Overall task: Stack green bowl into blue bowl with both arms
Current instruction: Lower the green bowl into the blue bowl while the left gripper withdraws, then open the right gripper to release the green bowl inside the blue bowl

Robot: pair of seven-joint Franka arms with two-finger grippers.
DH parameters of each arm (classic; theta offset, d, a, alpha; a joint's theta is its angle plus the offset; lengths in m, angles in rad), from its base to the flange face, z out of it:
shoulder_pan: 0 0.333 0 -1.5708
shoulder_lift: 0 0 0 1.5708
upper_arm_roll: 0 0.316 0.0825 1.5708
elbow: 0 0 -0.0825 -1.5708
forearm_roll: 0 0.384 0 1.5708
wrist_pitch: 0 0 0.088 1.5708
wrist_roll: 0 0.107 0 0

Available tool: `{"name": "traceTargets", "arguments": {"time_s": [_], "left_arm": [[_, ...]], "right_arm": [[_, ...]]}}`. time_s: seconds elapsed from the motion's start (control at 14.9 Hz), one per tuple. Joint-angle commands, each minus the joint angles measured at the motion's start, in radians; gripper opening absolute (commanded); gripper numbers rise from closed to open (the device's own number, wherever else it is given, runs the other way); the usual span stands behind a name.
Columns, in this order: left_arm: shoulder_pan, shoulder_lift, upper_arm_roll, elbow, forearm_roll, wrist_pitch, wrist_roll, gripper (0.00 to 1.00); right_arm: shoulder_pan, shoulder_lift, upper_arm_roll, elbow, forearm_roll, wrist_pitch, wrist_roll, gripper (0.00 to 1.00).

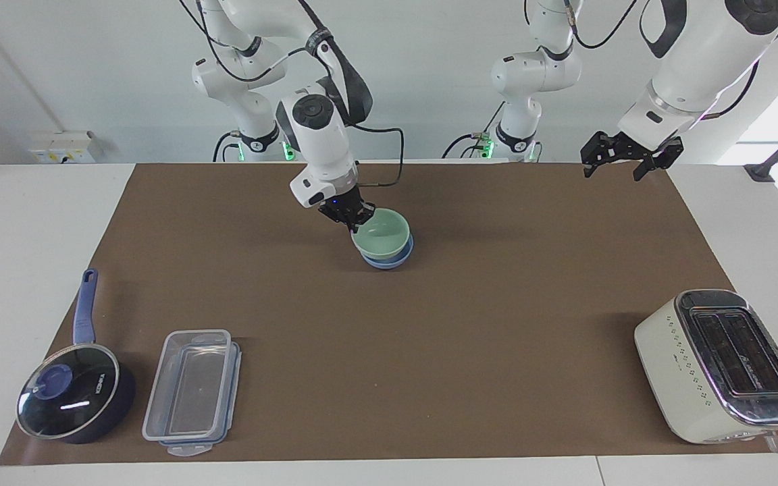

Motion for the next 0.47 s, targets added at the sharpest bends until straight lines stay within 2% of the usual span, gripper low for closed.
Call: {"name": "traceTargets", "arguments": {"time_s": [0.0,0.2,0.4], "left_arm": [[0.018,-0.068,-0.007,-0.116,0.01,0.094,0.019,1.0],[0.019,-0.091,-0.007,-0.185,0.01,0.214,-0.054,1.0],[0.016,-0.073,-0.007,-0.129,0.007,0.203,-0.09,1.0]], "right_arm": [[0.004,-0.035,-0.001,-0.052,0.016,0.052,0.0,0.0],[0.03,-0.026,-0.001,-0.059,0.021,0.075,0.003,0.0],[0.03,-0.026,-0.001,-0.059,0.021,0.073,0.002,0.0]]}}
